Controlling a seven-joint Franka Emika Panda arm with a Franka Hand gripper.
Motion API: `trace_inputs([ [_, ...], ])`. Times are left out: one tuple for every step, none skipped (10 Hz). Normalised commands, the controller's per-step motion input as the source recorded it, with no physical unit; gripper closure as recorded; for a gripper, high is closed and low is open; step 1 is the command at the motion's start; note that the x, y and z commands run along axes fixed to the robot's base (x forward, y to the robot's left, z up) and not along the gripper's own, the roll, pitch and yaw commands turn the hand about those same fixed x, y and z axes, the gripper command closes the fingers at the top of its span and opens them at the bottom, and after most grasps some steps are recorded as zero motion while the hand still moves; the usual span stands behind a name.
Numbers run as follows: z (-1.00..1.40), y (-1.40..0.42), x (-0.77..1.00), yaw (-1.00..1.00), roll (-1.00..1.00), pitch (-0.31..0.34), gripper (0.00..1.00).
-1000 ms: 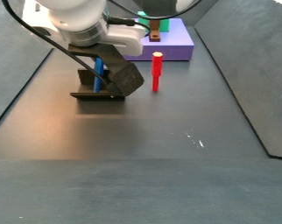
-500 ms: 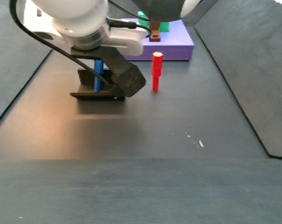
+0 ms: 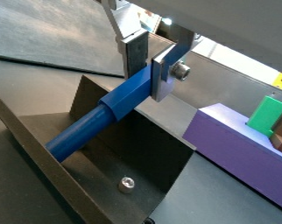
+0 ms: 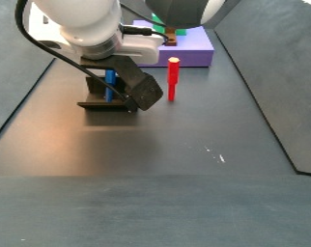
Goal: Pick up the blue object. Move up. Place the blue object on the fixture. Regrasp the blue object. Move to above the board. Insert the blue object.
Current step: Place the blue object on the fixture, then regrasp the blue object.
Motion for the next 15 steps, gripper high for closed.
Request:
trace_inputs([
  [-0.14,0.05,0.0,0.0,0.0,0.0,1.0],
  [-0.01,0.0,0.02,0.0,0.0,0.014,1.0],
  [0.0,0.0,0.0,0.0,0.0,0.0,1.0],
  [0.0,0.0,0.0,0.0,0.0,0.0,0.0],
  [0.63,0.0,0.0,0.0,0.63,0.0,0.0],
  [0.72,-0.09,0.0,0.01,0.7,0.0,0.0],
  [0.65,-0.1,0.03,0.05,0.69,0.0,0.0],
  [0.59,-0.09,0.08,0.11,0.65,0.0,0.0],
  [0.53,-0.1,0.16,0.15,0.74,0.0,0.0],
  [0.45,-0.12,0.29,0.24,0.85,0.0,0.0],
  [0.33,-0.17,0.35,0.32,1.0,0.0,0.0],
  [0.27,-0.08,0.36,0.31,1.0,0.0,0.0],
  [0.07,-0.02,0.29,0.22,1.0,0.0,0.0],
  [0.05,-0.02,0.25,0.21,1.0,0.0,0.0],
  [0.05,-0.03,0.2,0.2,1.0,0.017,0.0],
])
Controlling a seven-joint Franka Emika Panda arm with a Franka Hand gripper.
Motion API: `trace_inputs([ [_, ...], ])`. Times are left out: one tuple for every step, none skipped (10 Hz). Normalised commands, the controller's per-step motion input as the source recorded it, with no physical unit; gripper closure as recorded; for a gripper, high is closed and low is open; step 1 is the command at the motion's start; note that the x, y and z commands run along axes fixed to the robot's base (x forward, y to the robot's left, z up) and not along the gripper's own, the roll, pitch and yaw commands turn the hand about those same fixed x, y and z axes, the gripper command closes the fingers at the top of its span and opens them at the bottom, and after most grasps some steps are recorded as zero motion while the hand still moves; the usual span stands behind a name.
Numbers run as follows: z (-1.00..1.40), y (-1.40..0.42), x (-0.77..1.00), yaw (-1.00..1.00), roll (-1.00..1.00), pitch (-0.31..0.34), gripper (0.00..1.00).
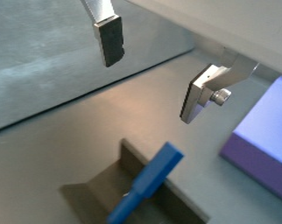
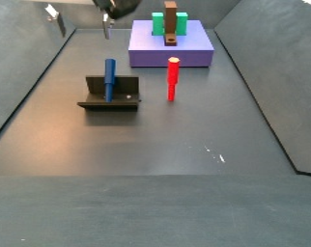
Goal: Pick up the blue object. Move up. Place the blue object on the fixture. Regrasp the blue object. Move to above the board. Insert the blue object.
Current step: Regrasp the blue object.
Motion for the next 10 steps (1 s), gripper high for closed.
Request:
trace_inputs([
  [0.04,-0.05,0.1,0.16,1.0,0.054,0.0],
  [0.04,-0.06,0.03,0.14,1.0,0.106,0.0],
  [0.04,-0.07,0.01,0.14,1.0,0.131,0.0],
  [0.05,-0.08,0.0,0.14,1.0,0.154,0.0],
  [0.06,-0.09,0.0,0.14,1.0,0.2,0.0],
  [0.07,-0.09,0.0,0.13,1.0,0.226,0.0],
  [0.07,-0.1,0.0,0.13,1.0,0.229,0.0],
  [0.07,-0.08,0.0,0.14,1.0,0.229,0.0],
  [0.08,-0.06,-0.01,0.14,1.0,0.246,0.0],
  [0.0,0.0,-0.21,0.12,1.0,0.149,0.0],
])
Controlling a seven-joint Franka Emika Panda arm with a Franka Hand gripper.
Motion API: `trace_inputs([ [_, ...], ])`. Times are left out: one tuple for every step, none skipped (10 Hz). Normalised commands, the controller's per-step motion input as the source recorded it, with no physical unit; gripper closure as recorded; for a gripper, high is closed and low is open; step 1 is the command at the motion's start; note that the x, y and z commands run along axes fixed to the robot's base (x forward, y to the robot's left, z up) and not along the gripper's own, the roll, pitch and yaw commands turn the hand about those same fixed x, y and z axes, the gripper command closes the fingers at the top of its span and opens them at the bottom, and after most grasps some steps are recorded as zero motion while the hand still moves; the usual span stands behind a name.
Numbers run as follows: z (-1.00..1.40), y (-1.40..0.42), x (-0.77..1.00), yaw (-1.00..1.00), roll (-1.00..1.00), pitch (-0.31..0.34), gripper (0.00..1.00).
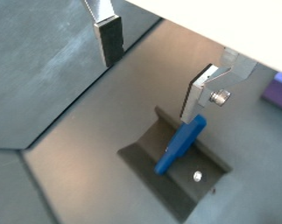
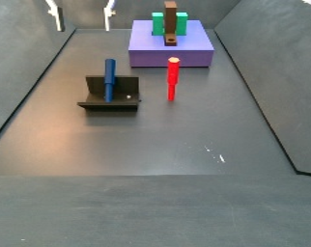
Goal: Pick up the blue object. Move up. Place the blue object on the fixture. Regrasp the blue object. Move to above the board. Insert the blue object.
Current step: Regrasp the blue object.
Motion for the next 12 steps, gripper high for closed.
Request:
trace_inputs([
  [0.0,0.0,0.02,0.03,0.11,0.0,0.0],
  [0.0,0.0,0.03,0.0,0.0,0.0,0.0],
  [-0.15,0.0,0.03,-0.01,0.0,0.0,0.0],
  [-0.2,-0.05,-0.03,-0.02,0.27,0.149,0.0],
  [-0.23,-0.11,-0.27,0.0,0.49,0.154,0.0],
  [-0.26,-0.2,-0.22,0.13,0.68,0.083,0.0],
  [-0.32,-0.28,-0.13,0.22,0.8,0.097,0.0],
  [-0.45,-0.22,-0.22,0.27,0.75,0.031,0.0],
  [-0.53,-0.19,-0.11,0.31,0.51,0.017,0.0],
  [-0.46,-0.09,0.0,0.27,0.47,0.034,0.0],
  [-0.35,0.0,0.04,0.17,0.53,0.126,0.0],
  [-0.33,0.0,0.0,0.15,0.45,0.094,0.0],
])
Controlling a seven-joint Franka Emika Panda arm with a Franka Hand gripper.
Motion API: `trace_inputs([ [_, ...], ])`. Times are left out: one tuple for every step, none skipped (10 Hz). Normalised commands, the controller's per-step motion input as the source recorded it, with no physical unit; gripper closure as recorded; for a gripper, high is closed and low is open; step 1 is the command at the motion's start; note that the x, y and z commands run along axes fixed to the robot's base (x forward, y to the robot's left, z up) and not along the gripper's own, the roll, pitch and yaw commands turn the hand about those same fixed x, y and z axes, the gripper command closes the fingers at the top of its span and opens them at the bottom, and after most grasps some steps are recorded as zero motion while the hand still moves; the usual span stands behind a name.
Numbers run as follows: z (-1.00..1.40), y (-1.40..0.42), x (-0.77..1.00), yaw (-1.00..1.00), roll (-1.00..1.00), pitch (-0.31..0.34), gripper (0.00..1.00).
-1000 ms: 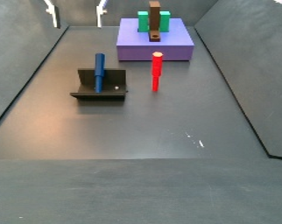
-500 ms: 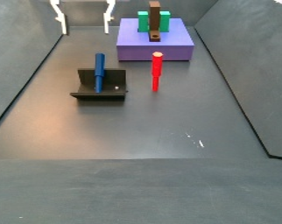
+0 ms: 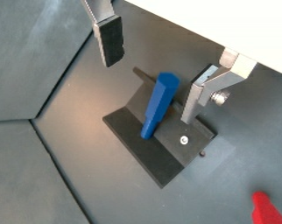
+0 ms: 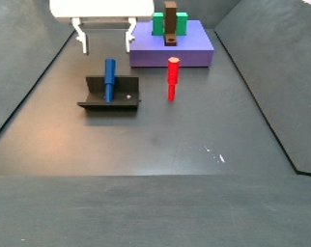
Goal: Pick up the blue object. Move up. Place the blue object on the fixture. Regrasp the blue object. Move to above the board. Insert the blue object.
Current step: Regrasp the blue object.
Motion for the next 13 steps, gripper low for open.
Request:
trace_inputs([
  [-0.27,-0.01,0.0,0.16,0.4,0.109,0.0],
  [-0.21,-0.09,0.07,0.15,0.44,0.154,0.0],
  [-0.27,-0.08,0.0,0.14,0.42,0.111,0.0],
  [-0.12,-0.05,0.0,0.12,0.39,0.103,0.0],
  [-0.1,-0.05,0.15,0.11,0.35,0.191,0.0],
  [-0.11,-0.07,0.12,0.15,0.37,0.18,0.0],
  [-0.06,-0.11,0.15,0.19,0.47,0.223,0.0],
  [-0.05,-0.11,0.16,0.16,0.5,0.251,0.0],
  [-0.1,-0.09,0.15,0.14,0.5,0.24,0.0],
  [-0.14,0.0,0.23,0.05,0.41,0.251,0.0],
  [-0.05,0.1,0.11,0.0,0.21,0.231,0.0],
  [0.0,0.22,0.0,-0.03,0.0,0.183,0.0],
  [0.0,0.25,0.0,0.0,0.0,0.077,0.0],
])
